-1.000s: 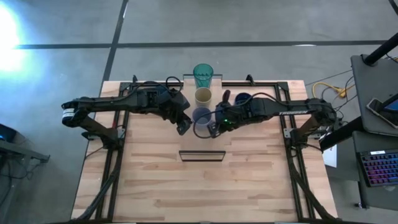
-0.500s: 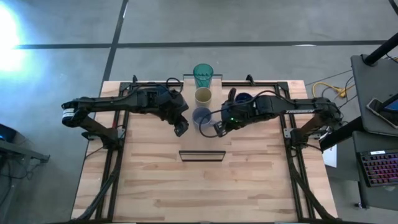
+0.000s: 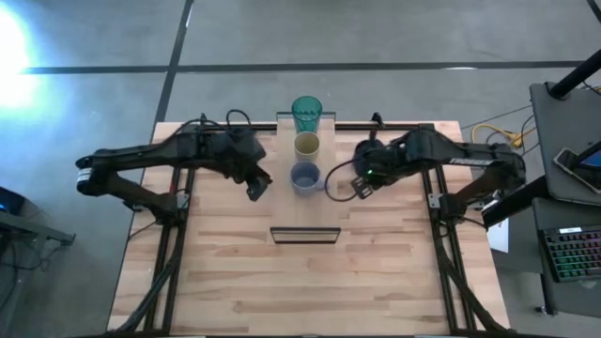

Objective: Stack small to large cups/mugs on shelf
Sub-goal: Adjust the light yellow cup on the shelf

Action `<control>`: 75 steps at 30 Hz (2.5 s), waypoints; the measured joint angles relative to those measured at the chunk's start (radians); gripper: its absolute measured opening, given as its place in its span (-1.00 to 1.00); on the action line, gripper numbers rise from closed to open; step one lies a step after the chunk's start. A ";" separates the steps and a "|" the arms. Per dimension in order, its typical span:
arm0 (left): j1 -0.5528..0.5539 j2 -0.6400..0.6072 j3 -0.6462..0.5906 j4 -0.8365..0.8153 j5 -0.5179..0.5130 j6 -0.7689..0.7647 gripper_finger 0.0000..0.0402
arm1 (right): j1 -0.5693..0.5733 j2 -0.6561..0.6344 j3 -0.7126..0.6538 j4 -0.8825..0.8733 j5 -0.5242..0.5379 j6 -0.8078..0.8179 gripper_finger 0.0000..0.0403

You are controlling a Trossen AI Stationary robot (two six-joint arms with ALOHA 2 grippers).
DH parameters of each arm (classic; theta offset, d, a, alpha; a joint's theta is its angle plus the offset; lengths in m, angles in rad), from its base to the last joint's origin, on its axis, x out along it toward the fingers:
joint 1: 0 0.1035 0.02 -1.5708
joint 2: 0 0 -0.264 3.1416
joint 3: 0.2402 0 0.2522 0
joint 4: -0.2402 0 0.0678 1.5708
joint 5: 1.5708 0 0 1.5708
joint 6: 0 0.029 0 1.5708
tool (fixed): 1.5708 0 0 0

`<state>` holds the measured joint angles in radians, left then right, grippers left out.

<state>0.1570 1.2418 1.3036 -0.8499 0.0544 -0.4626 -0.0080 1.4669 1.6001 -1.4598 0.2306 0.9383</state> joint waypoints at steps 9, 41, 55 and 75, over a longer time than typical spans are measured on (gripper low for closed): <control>0.000 -0.081 -0.064 -0.015 -0.084 -0.055 -0.64 | -0.066 -0.057 -0.010 -0.044 0.008 0.057 -0.22; 0.229 -0.036 -0.320 0.567 0.080 -0.124 -0.64 | -0.317 0.073 -0.119 0.612 -0.267 -0.049 -0.79; 0.229 0.029 -0.320 0.666 0.129 -0.127 -0.64 | -0.271 0.085 -0.119 0.756 -0.317 -0.058 -0.96; 0.230 0.113 -0.315 0.738 0.143 -0.129 -0.64 | -0.271 0.107 -0.121 0.762 -0.319 -0.057 -0.96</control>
<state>0.3866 1.3545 0.9882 -0.1120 0.1974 -0.5915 -0.2794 1.5738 1.4788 -0.6975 -0.0879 0.8818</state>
